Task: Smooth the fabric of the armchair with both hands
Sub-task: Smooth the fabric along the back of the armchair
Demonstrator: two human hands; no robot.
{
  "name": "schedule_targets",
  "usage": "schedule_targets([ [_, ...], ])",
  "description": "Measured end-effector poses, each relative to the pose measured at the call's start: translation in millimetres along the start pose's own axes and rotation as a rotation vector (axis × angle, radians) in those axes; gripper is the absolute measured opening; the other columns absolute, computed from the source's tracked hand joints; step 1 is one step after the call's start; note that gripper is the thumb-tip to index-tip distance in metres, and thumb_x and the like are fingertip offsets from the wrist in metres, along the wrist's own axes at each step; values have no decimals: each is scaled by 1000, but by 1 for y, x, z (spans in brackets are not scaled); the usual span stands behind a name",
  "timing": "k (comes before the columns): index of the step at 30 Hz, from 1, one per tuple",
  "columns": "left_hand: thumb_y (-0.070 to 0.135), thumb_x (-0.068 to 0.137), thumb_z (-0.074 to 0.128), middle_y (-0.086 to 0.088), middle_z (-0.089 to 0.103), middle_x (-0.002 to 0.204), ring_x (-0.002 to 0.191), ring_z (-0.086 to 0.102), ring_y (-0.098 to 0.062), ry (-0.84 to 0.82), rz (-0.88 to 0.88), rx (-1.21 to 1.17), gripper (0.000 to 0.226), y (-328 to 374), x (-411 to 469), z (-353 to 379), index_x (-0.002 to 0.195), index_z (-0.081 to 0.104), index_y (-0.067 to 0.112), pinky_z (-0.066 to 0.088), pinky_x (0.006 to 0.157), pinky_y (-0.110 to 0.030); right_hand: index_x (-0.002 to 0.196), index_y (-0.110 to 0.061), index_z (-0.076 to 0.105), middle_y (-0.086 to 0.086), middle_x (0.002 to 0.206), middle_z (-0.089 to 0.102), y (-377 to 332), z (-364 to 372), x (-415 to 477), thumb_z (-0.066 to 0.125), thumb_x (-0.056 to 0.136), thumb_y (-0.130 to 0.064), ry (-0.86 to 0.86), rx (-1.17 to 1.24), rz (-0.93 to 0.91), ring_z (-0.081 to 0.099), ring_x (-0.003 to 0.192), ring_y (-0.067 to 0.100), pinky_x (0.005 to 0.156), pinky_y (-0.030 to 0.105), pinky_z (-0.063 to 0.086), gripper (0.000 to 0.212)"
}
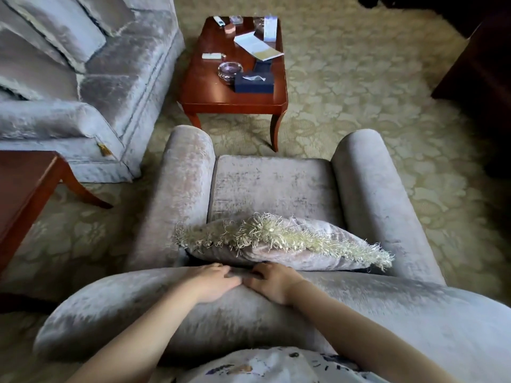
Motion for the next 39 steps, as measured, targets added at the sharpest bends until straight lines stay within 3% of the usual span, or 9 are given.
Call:
schedule_targets([
  [7,68,88,26,1,22,156,142,22,-19,23,-10,-20,70,-9,2,-2,146,31,27,19,109,-30,120,-18,58,14,125,60,-8,0,3,40,91,-59,62,30,23,56,112,31,93,35,45,54],
  [11,64,89,33,-3,40,148,132,39,-22,147,-16,-66,63,-6,-8,-1,134,49,23,33,100,-30,122,-20,55,13,126,60,7,-4,-23,44,91,-52,107,36,61,56,112,31,91,35,45,45],
  [14,60,91,32,-8,44,143,126,46,-26,264,-97,-22,61,-1,-15,-3,132,48,19,41,97,-34,127,-23,53,13,130,55,42,-11,-47,40,92,-52,139,-72,172,52,117,31,94,39,40,47],
  [16,63,89,26,-10,38,146,129,41,-29,328,-143,6,68,25,-20,4,138,39,16,36,101,-41,132,-16,49,14,137,47,74,-13,-65,34,90,-56,214,-123,381,45,125,32,100,44,34,60],
  [18,69,86,18,-9,29,152,136,31,-28,313,-43,-3,78,60,-27,19,144,30,19,25,108,-46,136,-13,44,15,141,45,95,-12,-79,30,90,-60,258,-99,501,43,128,33,101,44,33,68],
  [20,72,85,9,-6,22,156,141,23,-24,258,64,47,82,83,-36,30,147,24,21,17,112,-45,139,-13,40,16,144,42,97,-8,-89,28,90,-61,246,-108,491,41,129,35,103,44,31,69],
  [27,81,77,0,-1,10,159,143,15,-24,157,93,79,91,65,-46,24,150,13,28,8,114,-47,143,-22,36,15,151,32,81,-5,-100,20,91,-59,207,-174,474,31,136,37,113,50,19,66],
  [32,80,78,0,1,8,159,144,13,-24,155,99,73,89,62,-49,23,150,12,30,7,114,-48,145,-12,30,14,154,28,72,-2,-104,22,93,-59,284,-131,531,28,139,33,113,48,14,71],
  [39,81,79,8,4,6,159,144,10,-21,98,107,55,86,57,-44,19,149,13,33,6,115,-49,146,-16,32,14,155,25,80,-3,-97,17,90,-62,232,-182,507,27,140,33,115,54,14,74],
])
Point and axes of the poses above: each hand's wrist, its own x-axis towards the middle knuckle, its own z-axis out of the palm, y = z × x, the point moved 1 cm from there along x, towards the middle knuckle
